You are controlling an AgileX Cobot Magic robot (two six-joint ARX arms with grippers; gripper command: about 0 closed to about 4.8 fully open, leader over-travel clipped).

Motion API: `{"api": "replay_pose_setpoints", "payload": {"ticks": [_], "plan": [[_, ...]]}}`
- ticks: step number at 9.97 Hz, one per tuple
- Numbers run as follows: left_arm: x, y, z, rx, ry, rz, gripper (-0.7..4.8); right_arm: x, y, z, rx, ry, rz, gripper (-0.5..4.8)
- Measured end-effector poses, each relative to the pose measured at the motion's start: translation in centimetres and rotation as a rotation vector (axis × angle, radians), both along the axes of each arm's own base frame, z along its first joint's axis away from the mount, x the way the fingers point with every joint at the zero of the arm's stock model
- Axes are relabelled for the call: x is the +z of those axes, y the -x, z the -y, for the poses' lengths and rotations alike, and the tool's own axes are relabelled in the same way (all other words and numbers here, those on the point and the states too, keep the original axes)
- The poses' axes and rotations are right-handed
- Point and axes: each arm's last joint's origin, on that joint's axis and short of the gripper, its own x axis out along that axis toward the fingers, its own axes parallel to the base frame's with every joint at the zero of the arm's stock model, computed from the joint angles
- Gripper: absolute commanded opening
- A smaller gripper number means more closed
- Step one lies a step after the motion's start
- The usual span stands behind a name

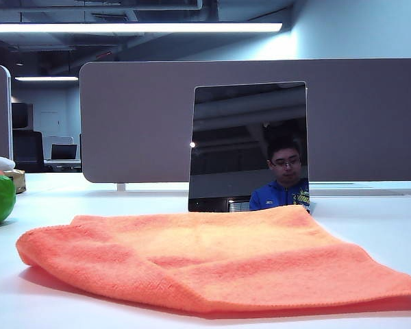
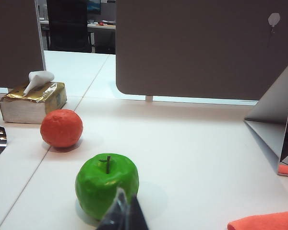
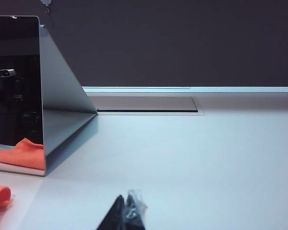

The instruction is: Pick up the cloth from the table and use it to cover the mirror.

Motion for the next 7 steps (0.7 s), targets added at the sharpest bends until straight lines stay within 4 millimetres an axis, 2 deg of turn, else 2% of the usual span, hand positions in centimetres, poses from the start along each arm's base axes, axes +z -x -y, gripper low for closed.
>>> {"api": "replay_pose_setpoints", "payload": {"ticks": [7], "plan": [[0.0,0.0,0.0,0.0,0.005,-0.001,-0.05,0.05,0.01,0.08,-0.027,0.007,0.005,-0.05]]}}
